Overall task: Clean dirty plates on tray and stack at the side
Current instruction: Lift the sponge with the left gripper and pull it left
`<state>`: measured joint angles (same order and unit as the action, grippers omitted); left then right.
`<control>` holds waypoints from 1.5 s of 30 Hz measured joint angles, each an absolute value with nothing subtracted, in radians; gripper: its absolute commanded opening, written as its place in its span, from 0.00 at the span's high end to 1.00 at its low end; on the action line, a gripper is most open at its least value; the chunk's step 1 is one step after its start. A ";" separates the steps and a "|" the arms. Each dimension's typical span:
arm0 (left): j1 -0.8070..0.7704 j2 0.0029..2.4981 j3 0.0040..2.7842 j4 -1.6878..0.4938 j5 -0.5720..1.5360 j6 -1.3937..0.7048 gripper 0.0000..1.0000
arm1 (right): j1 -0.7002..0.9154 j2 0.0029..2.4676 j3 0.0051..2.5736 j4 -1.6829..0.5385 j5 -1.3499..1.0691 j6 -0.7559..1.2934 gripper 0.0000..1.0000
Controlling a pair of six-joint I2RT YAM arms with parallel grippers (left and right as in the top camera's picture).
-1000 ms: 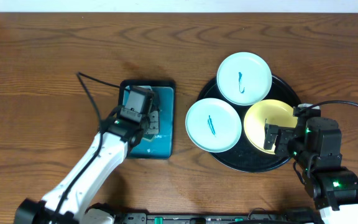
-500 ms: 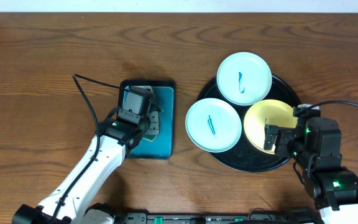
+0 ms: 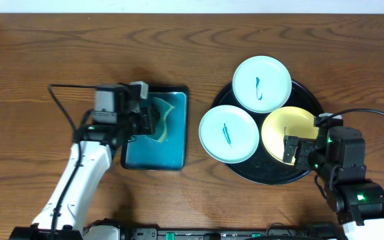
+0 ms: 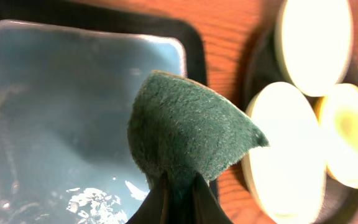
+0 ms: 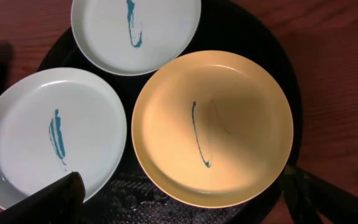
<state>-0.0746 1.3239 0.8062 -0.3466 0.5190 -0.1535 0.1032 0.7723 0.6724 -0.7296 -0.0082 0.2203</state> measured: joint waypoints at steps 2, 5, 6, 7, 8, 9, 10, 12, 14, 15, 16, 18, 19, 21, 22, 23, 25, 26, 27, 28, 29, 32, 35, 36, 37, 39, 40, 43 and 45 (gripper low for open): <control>-0.005 1.325 0.806 -0.339 0.632 -0.118 0.93 | 0.103 0.772 0.672 -0.730 -0.008 0.220 0.01; 0.057 1.333 0.806 -0.329 0.733 -0.099 0.93 | 0.103 0.772 0.672 -0.731 -0.008 0.220 0.01; 0.078 1.338 0.806 -0.326 0.768 -0.095 0.93 | 0.103 0.772 0.672 -0.732 -0.008 0.220 0.01; 0.097 1.343 0.806 -0.322 0.801 -0.091 0.93 | 0.103 0.772 0.672 -0.735 -0.008 0.220 0.01; 0.120 1.349 0.806 -0.317 0.837 -0.086 0.93 | 0.103 0.772 0.672 -0.736 -0.008 0.220 0.01; 0.139 1.354 0.806 -0.314 0.869 -0.081 0.93 | 0.103 0.772 0.672 -0.737 -0.008 0.220 0.01; 0.154 1.359 0.806 -0.314 0.894 -0.079 0.93 | 0.103 0.772 0.672 -0.737 -0.008 0.220 0.01; 0.175 1.365 0.806 -0.313 0.934 -0.078 0.93 | 0.103 0.772 0.672 -0.737 -0.008 0.220 0.01; 0.184 1.369 0.806 -0.313 0.963 -0.078 0.93 | 0.103 0.772 0.672 -0.737 -0.008 0.220 0.01; 0.186 1.369 0.806 -0.313 0.972 -0.078 0.93 | 0.103 0.772 0.672 -0.737 -0.008 0.220 0.01; 0.187 1.369 0.806 -0.313 0.981 -0.079 0.93 | 0.103 0.772 0.672 -0.737 -0.008 0.220 0.01; 0.187 1.369 0.806 -0.312 0.995 -0.079 0.93 | 0.103 0.772 0.672 -0.737 -0.008 0.220 0.01; 0.187 1.369 0.806 -0.312 0.998 -0.079 0.93 | 0.103 0.772 0.672 -0.737 -0.008 0.220 0.01; 0.187 1.369 0.806 -0.312 1.002 -0.081 0.93 | 0.103 0.772 0.672 -0.737 -0.008 0.220 0.01; 0.187 1.369 0.806 -0.312 1.005 -0.081 0.93 | 0.103 0.772 0.672 -0.737 -0.008 0.220 0.01; 0.187 1.369 0.806 -0.312 1.008 -0.081 0.93 | 0.103 0.772 0.672 -0.737 -0.008 0.220 0.01; 0.187 1.369 0.806 -0.312 1.013 -0.081 0.93 | 0.103 0.772 0.672 -0.737 -0.008 0.220 0.01; 0.187 1.369 0.806 -0.312 1.015 -0.081 0.93 | 0.103 0.772 0.672 -0.737 -0.008 0.220 0.01; 0.187 1.369 0.806 -0.312 1.015 -0.081 0.93 | 0.103 0.772 0.672 -0.737 -0.008 0.220 0.01; 0.187 1.369 0.806 -0.312 1.016 -0.081 0.93 | 0.103 0.772 0.672 -0.737 -0.008 0.220 0.01; 0.187 1.369 0.806 -0.312 1.015 -0.081 0.92 | 0.103 0.772 0.672 -0.737 -0.008 0.220 0.01; 0.187 1.369 0.806 -0.312 1.016 -0.081 0.93 | 0.103 0.772 0.672 -0.737 -0.008 0.220 0.01; 0.187 1.369 0.806 -0.312 1.016 -0.081 0.93 | 0.103 0.772 0.672 -0.737 -0.008 0.220 0.01; 0.187 1.369 0.806 -0.312 1.016 -0.081 0.93 | 0.103 0.772 0.672 -0.737 -0.008 0.220 0.01; 0.187 1.369 0.806 -0.312 1.016 -0.081 0.93 | 0.103 0.772 0.672 -0.737 -0.008 0.220 0.01; 0.187 1.369 0.806 -0.312 1.016 -0.081 0.93 | 0.103 0.772 0.672 -0.737 -0.008 0.220 0.01; 0.187 1.369 0.806 -0.312 1.016 -0.081 0.93 | 0.103 0.772 0.672 -0.737 -0.008 0.220 0.01; 0.187 1.369 0.806 -0.312 1.016 -0.081 0.93 | 0.103 0.772 0.672 -0.737 -0.008 0.220 0.01; 0.187 1.369 0.806 -0.312 1.016 -0.081 0.93 | 0.103 0.772 0.672 -0.737 -0.008 0.220 0.01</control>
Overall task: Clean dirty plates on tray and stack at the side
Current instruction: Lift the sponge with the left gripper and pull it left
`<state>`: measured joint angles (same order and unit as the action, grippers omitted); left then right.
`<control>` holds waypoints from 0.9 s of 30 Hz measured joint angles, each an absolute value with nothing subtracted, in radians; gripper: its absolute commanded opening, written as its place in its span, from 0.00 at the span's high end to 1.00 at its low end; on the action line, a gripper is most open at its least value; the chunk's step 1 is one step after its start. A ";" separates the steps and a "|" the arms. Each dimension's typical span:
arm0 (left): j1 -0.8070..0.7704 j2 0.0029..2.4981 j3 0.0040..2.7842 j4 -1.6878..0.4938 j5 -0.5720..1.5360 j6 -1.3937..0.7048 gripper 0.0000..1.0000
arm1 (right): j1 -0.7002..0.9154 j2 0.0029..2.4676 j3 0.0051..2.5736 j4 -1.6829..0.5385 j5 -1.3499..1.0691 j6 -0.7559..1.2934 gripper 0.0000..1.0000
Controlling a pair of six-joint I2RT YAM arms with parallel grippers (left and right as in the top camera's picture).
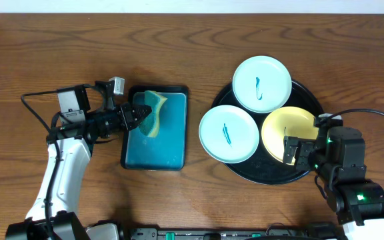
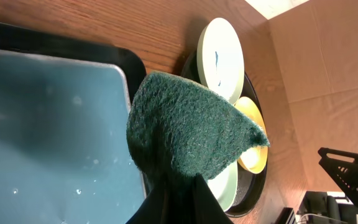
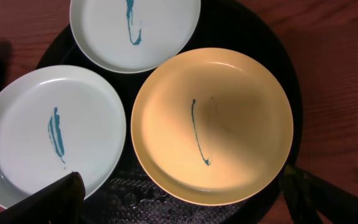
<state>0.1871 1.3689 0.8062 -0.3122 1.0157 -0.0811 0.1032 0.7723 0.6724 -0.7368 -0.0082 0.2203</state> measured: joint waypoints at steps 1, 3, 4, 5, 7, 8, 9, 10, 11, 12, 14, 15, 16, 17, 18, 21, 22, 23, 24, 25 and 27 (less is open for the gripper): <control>0.187 1.369 0.806 -0.312 1.016 -0.081 0.93 | 0.103 0.772 0.672 -0.737 -0.008 0.220 0.01; 0.187 1.369 0.806 -0.312 1.016 -0.081 0.93 | 0.103 0.772 0.672 -0.737 -0.008 0.220 0.01; 0.187 1.369 0.806 -0.312 1.016 -0.081 0.93 | 0.103 0.772 0.672 -0.737 -0.008 0.220 0.01; 0.187 1.369 0.806 -0.312 1.016 -0.081 0.93 | 0.103 0.772 0.672 -0.737 -0.008 0.220 0.01; 0.187 1.369 0.806 -0.312 1.016 -0.081 0.93 | 0.103 0.772 0.672 -0.737 -0.008 0.220 0.01; 0.187 1.369 0.806 -0.312 1.016 -0.081 0.93 | 0.103 0.772 0.672 -0.737 -0.008 0.220 0.01; 0.187 1.369 0.806 -0.312 1.016 -0.081 0.93 | 0.103 0.772 0.672 -0.737 -0.008 0.220 0.01; 0.187 1.369 0.806 -0.312 1.016 -0.081 0.93 | 0.103 0.772 0.672 -0.737 -0.008 0.220 0.01; 0.187 1.369 0.806 -0.312 1.016 -0.081 0.93 | 0.103 0.772 0.672 -0.737 -0.008 0.220 0.01; 0.187 1.369 0.806 -0.312 1.016 -0.081 0.93 | 0.103 0.772 0.672 -0.737 -0.008 0.220 0.01; 0.187 1.369 0.806 -0.312 1.016 -0.081 0.93 | 0.103 0.772 0.672 -0.737 -0.008 0.220 0.01; 0.187 1.369 0.806 -0.312 1.016 -0.081 0.93 | 0.103 0.772 0.672 -0.737 -0.008 0.220 0.01; 0.187 1.369 0.806 -0.312 1.016 -0.081 0.93 | 0.103 0.772 0.672 -0.737 -0.008 0.220 0.01; 0.187 1.369 0.806 -0.312 1.016 -0.082 0.93 | 0.103 0.772 0.672 -0.737 -0.008 0.220 0.01; 0.187 1.369 0.806 -0.312 1.016 -0.082 0.93 | 0.103 0.772 0.672 -0.737 -0.008 0.220 0.01; 0.187 1.369 0.806 -0.312 1.016 -0.082 0.93 | 0.103 0.772 0.672 -0.737 -0.008 0.220 0.01; 0.187 1.369 0.806 -0.312 1.016 -0.083 0.93 | 0.103 0.772 0.672 -0.737 -0.008 0.220 0.01; 0.187 1.369 0.806 -0.312 1.016 -0.088 0.93 | 0.103 0.772 0.672 -0.737 -0.008 0.220 0.01; 0.187 1.369 0.806 -0.312 1.016 -0.097 0.93 | 0.103 0.772 0.672 -0.737 -0.008 0.220 0.01; 0.187 1.369 0.806 -0.312 1.015 -0.110 0.93 | 0.103 0.772 0.672 -0.737 -0.008 0.220 0.01; 0.187 1.369 0.806 -0.312 0.999 -0.152 0.93 | 0.103 0.772 0.672 -0.737 -0.008 0.220 0.01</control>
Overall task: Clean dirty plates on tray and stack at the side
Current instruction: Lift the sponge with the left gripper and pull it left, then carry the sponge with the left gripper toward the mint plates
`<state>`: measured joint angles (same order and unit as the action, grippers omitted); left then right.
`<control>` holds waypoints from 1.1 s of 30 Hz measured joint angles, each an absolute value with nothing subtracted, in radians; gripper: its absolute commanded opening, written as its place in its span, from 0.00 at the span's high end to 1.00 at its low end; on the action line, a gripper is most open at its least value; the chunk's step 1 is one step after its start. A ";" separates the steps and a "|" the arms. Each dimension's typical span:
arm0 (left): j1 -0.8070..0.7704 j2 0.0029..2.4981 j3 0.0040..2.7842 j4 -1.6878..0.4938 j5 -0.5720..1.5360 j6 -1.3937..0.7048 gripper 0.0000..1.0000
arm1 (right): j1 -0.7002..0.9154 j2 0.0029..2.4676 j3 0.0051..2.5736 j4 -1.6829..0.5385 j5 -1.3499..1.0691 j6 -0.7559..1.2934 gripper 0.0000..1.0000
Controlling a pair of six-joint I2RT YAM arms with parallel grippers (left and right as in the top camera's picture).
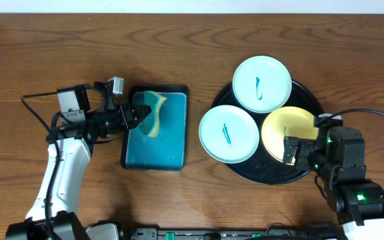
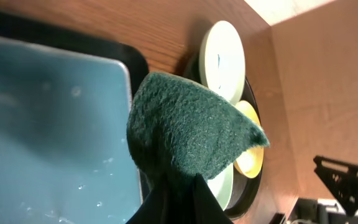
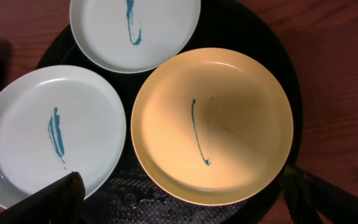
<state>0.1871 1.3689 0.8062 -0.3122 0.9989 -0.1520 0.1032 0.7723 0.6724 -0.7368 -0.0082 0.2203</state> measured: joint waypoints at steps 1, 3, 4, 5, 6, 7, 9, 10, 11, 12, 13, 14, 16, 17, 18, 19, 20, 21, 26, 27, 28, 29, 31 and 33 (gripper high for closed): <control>0.185 1.369 0.806 -0.313 0.980 -0.173 0.93 | 0.103 0.772 0.672 -0.737 -0.008 0.220 0.01; 0.175 1.369 0.806 -0.313 0.923 -0.211 0.93 | 0.103 0.772 0.672 -0.737 -0.008 0.220 0.01; 0.162 1.369 0.806 -0.313 0.885 -0.228 0.93 | 0.103 0.772 0.672 -0.737 -0.008 0.220 0.01; 0.147 1.369 0.806 -0.313 0.851 -0.238 0.93 | 0.103 0.772 0.672 -0.737 -0.008 0.220 0.01; 0.122 1.369 0.806 -0.313 0.806 -0.249 0.93 | 0.103 0.772 0.672 -0.737 -0.008 0.220 0.01; 0.091 1.369 0.806 -0.314 0.757 -0.259 0.93 | 0.103 0.772 0.672 -0.736 -0.008 0.220 0.01; 0.020 1.369 0.806 -0.314 0.655 -0.268 0.93 | 0.103 0.772 0.672 -0.737 -0.008 0.220 0.01; -0.014 1.369 0.806 -0.313 0.607 -0.273 0.93 | 0.103 0.772 0.672 -0.737 -0.008 0.220 0.01; -0.053 1.369 0.806 -0.314 0.548 -0.278 0.93 | 0.103 0.772 0.672 -0.737 -0.008 0.220 0.01; -0.095 1.369 0.806 -0.317 0.486 -0.289 0.93 | 0.103 0.772 0.672 -0.737 -0.008 0.220 0.01; -0.124 1.369 0.806 -0.323 0.426 -0.298 0.93 | 0.103 0.772 0.672 -0.737 -0.008 0.220 0.01; -0.158 1.369 0.806 -0.332 0.367 -0.311 0.93 | 0.103 0.772 0.672 -0.737 -0.008 0.220 0.01; -0.223 1.369 0.806 -0.354 0.249 -0.340 0.93 | 0.103 0.772 0.672 -0.737 -0.008 0.220 0.01; -0.248 1.369 0.806 -0.360 0.204 -0.351 0.93 | 0.103 0.772 0.672 -0.737 -0.008 0.220 0.01; -0.271 1.370 0.806 -0.365 0.165 -0.364 0.93 | 0.103 0.772 0.672 -0.737 -0.008 0.220 0.01; -0.293 1.374 0.806 -0.367 0.126 -0.374 0.93 | 0.103 0.772 0.672 -0.737 -0.008 0.220 0.01; -0.312 1.379 0.806 -0.367 0.102 -0.387 0.93 | 0.103 0.772 0.672 -0.737 -0.008 0.220 0.01; -0.331 1.388 0.806 -0.367 0.078 -0.398 0.93 | 0.103 0.772 0.672 -0.737 -0.008 0.220 0.01; -0.410 1.473 0.806 -0.363 0.009 -0.454 0.93 | 0.103 0.772 0.672 -0.737 -0.008 0.220 0.01; -0.418 1.488 0.806 -0.361 0.003 -0.462 0.93 | 0.103 0.772 0.672 -0.737 -0.008 0.220 0.01; -0.427 1.506 0.806 -0.356 -0.004 -0.470 0.93 | 0.103 0.772 0.672 -0.737 -0.008 0.220 0.01; -0.435 1.524 0.806 -0.348 -0.008 -0.476 0.93 | 0.103 0.772 0.672 -0.737 -0.008 0.220 0.01; -0.451 1.554 0.806 -0.329 -0.012 -0.484 0.93 | 0.103 0.772 0.672 -0.737 -0.008 0.220 0.01; -0.467 1.568 0.806 -0.309 -0.012 -0.495 0.93 | 0.103 0.772 0.672 -0.737 -0.008 0.220 0.01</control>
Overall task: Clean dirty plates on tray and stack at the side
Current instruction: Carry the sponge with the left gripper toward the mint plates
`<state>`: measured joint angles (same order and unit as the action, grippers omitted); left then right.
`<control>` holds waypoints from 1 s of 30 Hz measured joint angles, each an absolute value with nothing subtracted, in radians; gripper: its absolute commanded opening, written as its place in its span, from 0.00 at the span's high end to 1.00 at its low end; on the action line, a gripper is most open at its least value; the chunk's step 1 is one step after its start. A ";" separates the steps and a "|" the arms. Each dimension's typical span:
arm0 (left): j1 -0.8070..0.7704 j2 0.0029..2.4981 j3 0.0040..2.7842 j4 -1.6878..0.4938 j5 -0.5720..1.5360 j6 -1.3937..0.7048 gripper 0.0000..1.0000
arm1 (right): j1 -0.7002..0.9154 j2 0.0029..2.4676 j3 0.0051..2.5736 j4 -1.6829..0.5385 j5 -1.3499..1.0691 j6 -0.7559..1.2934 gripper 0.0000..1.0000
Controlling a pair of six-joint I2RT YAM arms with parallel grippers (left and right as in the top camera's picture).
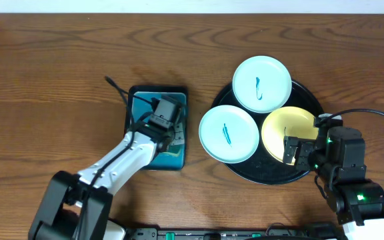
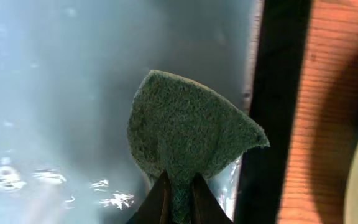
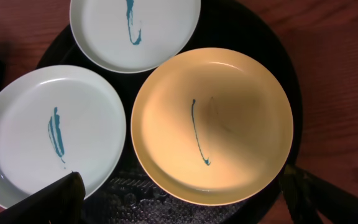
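My left gripper [image 2: 179, 185] is shut on a dark green sponge [image 2: 191, 140], which it holds low over the blue water in a rectangular black-rimmed tray [image 2: 272, 124], close to that tray's right edge. Overhead, the left gripper [image 1: 167, 132] stands over the water tray [image 1: 142, 97]. A round black tray [image 3: 253, 31] carries two white plates [image 3: 135, 31] [image 3: 48, 134] and a yellow plate [image 3: 211, 124], each with a blue streak. My right gripper [image 3: 182, 205] is open over the round tray's near edge, touching none of the plates.
The water tray and the round black tray [image 1: 312, 93] sit side by side on a brown wooden table [image 1: 59, 53], with a strip of bare wood between them. The right arm's cable [image 1: 372, 115] loops at the table's right.
The left arm has swung from the table's left side to come in from the front. The sponge, then held tilted over the water tray's far-left part, now points down over its right part.
At first my left gripper held the sponge pointing down over the water tray. Then the arm stood at the left with the sponge turned sideways above the tray, and stayed so. Now the sponge is low over the water again. The right gripper and plates have not moved.
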<state>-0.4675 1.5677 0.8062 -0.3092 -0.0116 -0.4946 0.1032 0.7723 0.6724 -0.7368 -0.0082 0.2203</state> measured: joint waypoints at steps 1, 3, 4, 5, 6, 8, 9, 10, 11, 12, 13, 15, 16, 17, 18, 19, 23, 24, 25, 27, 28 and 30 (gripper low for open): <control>-0.475 1.568 0.806 -0.299 -0.014 -0.497 0.93 | 0.103 0.772 0.672 -0.737 -0.008 0.220 0.01; -0.482 1.568 0.806 -0.272 -0.018 -0.499 0.93 | 0.103 0.772 0.672 -0.737 -0.008 0.220 0.01; -0.485 1.568 0.806 -0.256 -0.012 -0.500 0.93 | 0.103 0.772 0.672 -0.737 -0.008 0.220 0.01; -0.488 1.568 0.806 -0.242 -0.006 -0.501 0.93 | 0.103 0.772 0.672 -0.737 -0.008 0.220 0.01; -0.492 1.568 0.806 -0.233 0.001 -0.501 0.93 | 0.103 0.772 0.672 -0.737 -0.008 0.220 0.01; -0.495 1.568 0.806 -0.228 0.015 -0.505 0.93 | 0.103 0.772 0.672 -0.737 -0.008 0.220 0.01; -0.496 1.568 0.806 -0.228 0.019 -0.507 0.93 | 0.103 0.772 0.672 -0.737 -0.008 0.220 0.01; -0.496 1.568 0.806 -0.228 0.023 -0.512 0.93 | 0.103 0.772 0.672 -0.737 -0.008 0.220 0.01; -0.496 1.568 0.806 -0.228 0.024 -0.515 0.93 | 0.103 0.772 0.672 -0.737 -0.008 0.220 0.01; -0.496 1.568 0.806 -0.227 0.027 -0.519 0.93 | 0.103 0.772 0.672 -0.737 -0.008 0.220 0.01; -0.496 1.568 0.806 -0.226 0.031 -0.521 0.93 | 0.103 0.772 0.672 -0.737 -0.008 0.220 0.01; -0.496 1.568 0.806 -0.223 0.050 -0.524 0.93 | 0.103 0.772 0.672 -0.737 -0.008 0.220 0.01; -0.496 1.568 0.806 -0.220 0.060 -0.524 0.93 | 0.103 0.772 0.672 -0.737 -0.008 0.220 0.01; -0.496 1.568 0.806 -0.213 0.076 -0.524 0.93 | 0.103 0.772 0.672 -0.737 -0.008 0.220 0.01; -0.496 1.568 0.806 -0.210 0.081 -0.524 0.93 | 0.103 0.772 0.672 -0.737 -0.008 0.220 0.01; -0.496 1.568 0.806 -0.204 0.096 -0.524 0.93 | 0.103 0.772 0.672 -0.737 -0.008 0.220 0.01; -0.496 1.568 0.806 -0.202 0.118 -0.525 0.93 | 0.103 0.772 0.672 -0.737 -0.008 0.220 0.01; -0.496 1.568 0.806 -0.202 0.121 -0.525 0.93 | 0.103 0.772 0.672 -0.739 -0.008 0.220 0.01; -0.496 1.568 0.806 -0.202 0.121 -0.525 0.93 | 0.103 0.772 0.672 -0.741 -0.009 0.220 0.01; -0.496 1.567 0.810 -0.214 0.121 -0.525 0.93 | 0.103 0.772 0.672 -0.745 -0.012 0.220 0.01; -0.496 1.567 0.816 -0.231 0.121 -0.525 0.93 | 0.103 0.772 0.672 -0.745 -0.015 0.220 0.01; -0.496 1.563 0.835 -0.276 0.113 -0.525 0.93 | 0.103 0.772 0.672 -0.746 -0.017 0.220 0.01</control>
<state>-0.4957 1.5627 0.8352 -0.2756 0.1127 -0.5247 0.1032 0.7723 0.6724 -0.7456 -0.0174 0.2203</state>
